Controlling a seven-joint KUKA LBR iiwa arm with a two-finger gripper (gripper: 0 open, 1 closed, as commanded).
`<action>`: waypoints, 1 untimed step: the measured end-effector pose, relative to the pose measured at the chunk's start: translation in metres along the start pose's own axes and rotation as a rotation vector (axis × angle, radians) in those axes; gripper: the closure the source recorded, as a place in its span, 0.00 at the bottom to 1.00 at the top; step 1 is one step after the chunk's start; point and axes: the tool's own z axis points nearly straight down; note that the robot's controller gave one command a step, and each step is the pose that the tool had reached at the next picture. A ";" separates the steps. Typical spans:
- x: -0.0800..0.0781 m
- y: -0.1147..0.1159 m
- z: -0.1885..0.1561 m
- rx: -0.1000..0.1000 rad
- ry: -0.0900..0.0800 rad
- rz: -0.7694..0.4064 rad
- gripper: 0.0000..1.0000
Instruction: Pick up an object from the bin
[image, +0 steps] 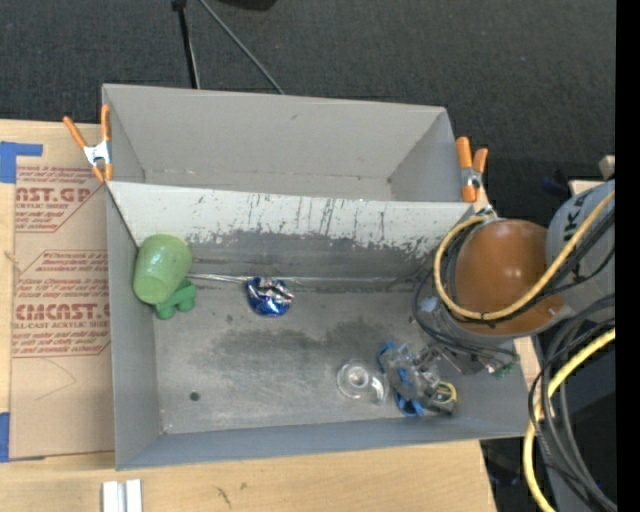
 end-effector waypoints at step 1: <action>0.001 0.000 0.000 -0.001 0.001 0.000 0.00</action>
Offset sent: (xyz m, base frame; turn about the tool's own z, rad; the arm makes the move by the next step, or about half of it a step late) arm 0.0000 0.0000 0.0000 0.0000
